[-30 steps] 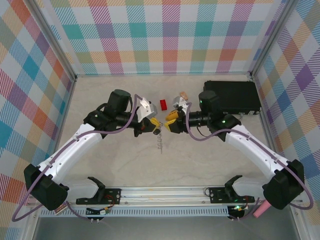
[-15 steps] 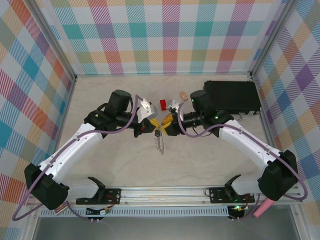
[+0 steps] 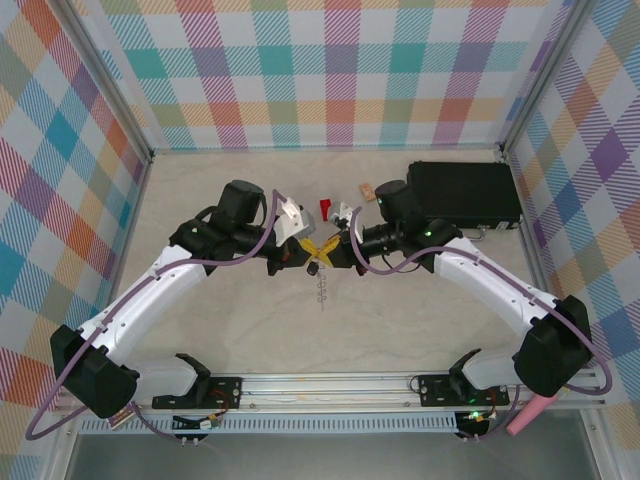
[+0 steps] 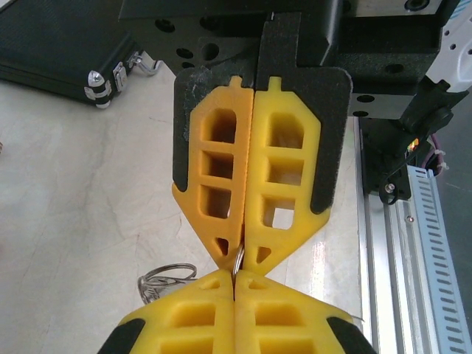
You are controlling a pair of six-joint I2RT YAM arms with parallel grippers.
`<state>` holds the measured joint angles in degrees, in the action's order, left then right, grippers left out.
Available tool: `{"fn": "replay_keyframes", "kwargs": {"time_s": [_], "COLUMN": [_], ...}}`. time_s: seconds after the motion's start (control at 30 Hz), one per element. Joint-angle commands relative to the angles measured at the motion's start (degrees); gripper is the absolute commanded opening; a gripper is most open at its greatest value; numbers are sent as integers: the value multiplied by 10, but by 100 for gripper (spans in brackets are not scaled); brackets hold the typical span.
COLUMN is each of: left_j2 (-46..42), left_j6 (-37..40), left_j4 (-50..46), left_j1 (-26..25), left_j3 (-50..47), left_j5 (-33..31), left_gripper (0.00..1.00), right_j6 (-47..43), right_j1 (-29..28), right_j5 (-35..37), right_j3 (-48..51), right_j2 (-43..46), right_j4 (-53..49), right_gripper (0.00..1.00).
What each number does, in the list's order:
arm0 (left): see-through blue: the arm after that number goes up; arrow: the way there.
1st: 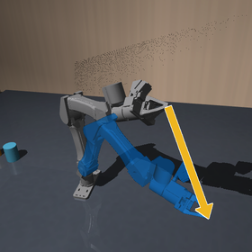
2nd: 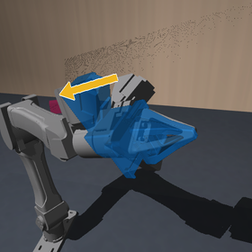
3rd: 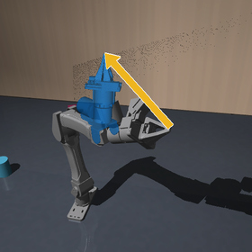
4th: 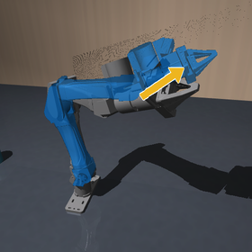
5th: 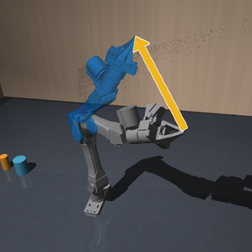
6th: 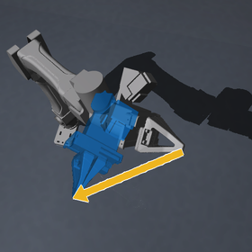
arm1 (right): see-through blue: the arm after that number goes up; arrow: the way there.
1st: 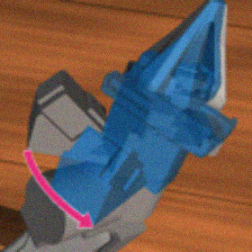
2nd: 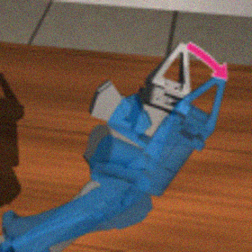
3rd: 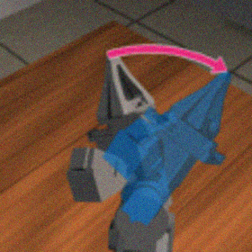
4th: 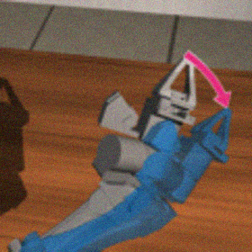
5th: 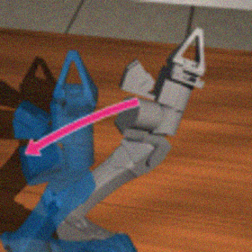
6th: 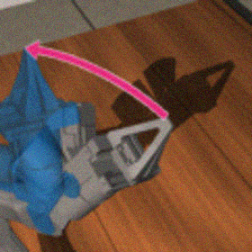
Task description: Put the keys on the keyring
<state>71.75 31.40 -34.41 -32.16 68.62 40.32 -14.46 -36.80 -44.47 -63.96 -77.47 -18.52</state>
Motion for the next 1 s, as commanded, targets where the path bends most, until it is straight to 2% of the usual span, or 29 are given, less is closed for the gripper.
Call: {"fn": "replay_keyframes", "kwargs": {"time_s": [0.0,0.13,0.17,0.2,0.37,0.53,0.73,0.8,0.97], "left_j2": [-5,-23,-31,-39,-88,-113,-97,-94,-86], "left_j6": [8,-29,-49,-66,-183,-284,-333,-345,-347], "left_j4": [8,54,79,103,266,422,497,523,537], "left_j1": [-4,-3,-1,1,16,25,26,26,26], "left_j3": [18,3,-5,-14,-77,-143,-167,-171,-164], "left_j5": [12,4,0,-1,8,17,45,48,66], "left_gripper": [0,2,12,17,27,29,32,32,32], "right_j6": [-10,-2,6,12,82,160,246,266,285], "right_j1": [-4,-2,0,2,22,30,35,35,36], "right_j5": [-2,4,3,2,-4,4,25,20,-6], "right_j3": [-4,19,31,41,117,174,216,220,211], "right_j2": [9,32,42,50,102,128,126,123,114], "right_j4": [14,56,78,99,272,439,619,650,654], "right_gripper": [0,0,0,0,0,0,0,0,0]}}
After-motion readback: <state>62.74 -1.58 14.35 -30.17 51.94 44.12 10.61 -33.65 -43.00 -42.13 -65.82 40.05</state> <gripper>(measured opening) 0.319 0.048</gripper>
